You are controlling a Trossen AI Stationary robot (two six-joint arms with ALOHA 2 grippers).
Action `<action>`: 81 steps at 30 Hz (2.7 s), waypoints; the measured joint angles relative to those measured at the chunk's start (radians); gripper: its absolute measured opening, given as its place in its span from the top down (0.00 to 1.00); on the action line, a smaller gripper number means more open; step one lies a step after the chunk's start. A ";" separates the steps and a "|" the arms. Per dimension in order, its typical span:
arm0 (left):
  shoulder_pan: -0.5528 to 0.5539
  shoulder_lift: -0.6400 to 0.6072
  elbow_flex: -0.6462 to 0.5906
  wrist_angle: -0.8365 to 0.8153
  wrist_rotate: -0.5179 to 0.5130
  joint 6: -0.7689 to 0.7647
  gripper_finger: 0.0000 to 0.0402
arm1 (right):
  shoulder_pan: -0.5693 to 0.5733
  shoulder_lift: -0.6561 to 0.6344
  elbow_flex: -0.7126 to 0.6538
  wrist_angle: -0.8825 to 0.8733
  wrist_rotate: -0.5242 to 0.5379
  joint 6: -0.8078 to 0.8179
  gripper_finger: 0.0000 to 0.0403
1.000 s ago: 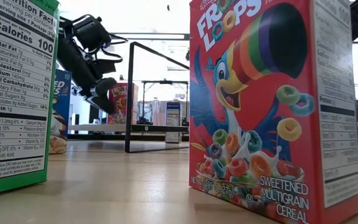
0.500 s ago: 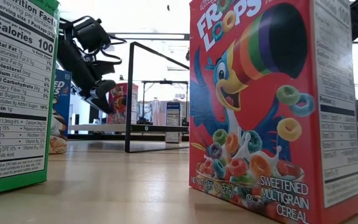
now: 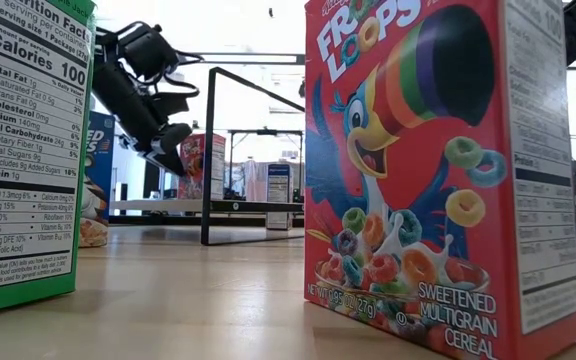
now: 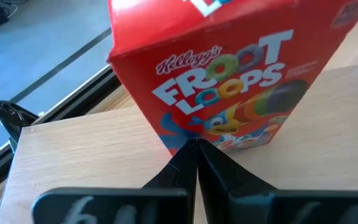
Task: Stack cereal on shelf
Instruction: Adjust the red cereal on the shelf, then put the top green cereal on the shelf
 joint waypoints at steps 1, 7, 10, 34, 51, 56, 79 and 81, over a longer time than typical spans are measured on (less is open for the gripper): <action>0.000 0.000 0.000 -0.003 -0.002 0.004 0.99 | 0.000 0.000 0.000 0.000 0.000 0.000 1.00; 0.000 0.000 0.000 -0.034 -0.015 0.007 0.99 | 0.000 0.000 0.000 0.000 0.000 0.000 1.00; 0.000 0.000 0.000 -0.040 -0.029 0.007 0.99 | 0.000 0.000 0.000 -0.001 0.000 0.000 1.00; 0.005 -0.025 0.000 -0.057 0.002 0.025 0.99 | 0.000 0.000 0.000 -0.001 0.000 0.000 1.00; 0.027 -0.132 0.000 -0.111 0.091 -0.027 0.99 | 0.000 0.000 0.000 -0.001 0.000 -0.008 1.00; 0.040 -0.186 0.000 -0.093 0.131 -0.028 0.99 | 0.000 0.000 0.000 -0.004 0.000 -0.010 1.00; 0.050 -0.248 0.000 -0.147 0.190 -0.031 0.99 | 0.000 0.000 0.000 -0.003 0.000 -0.010 1.00; 0.050 -0.250 -0.002 -0.130 0.206 -0.044 0.99 | 0.000 0.000 0.000 -0.002 0.000 -0.010 1.00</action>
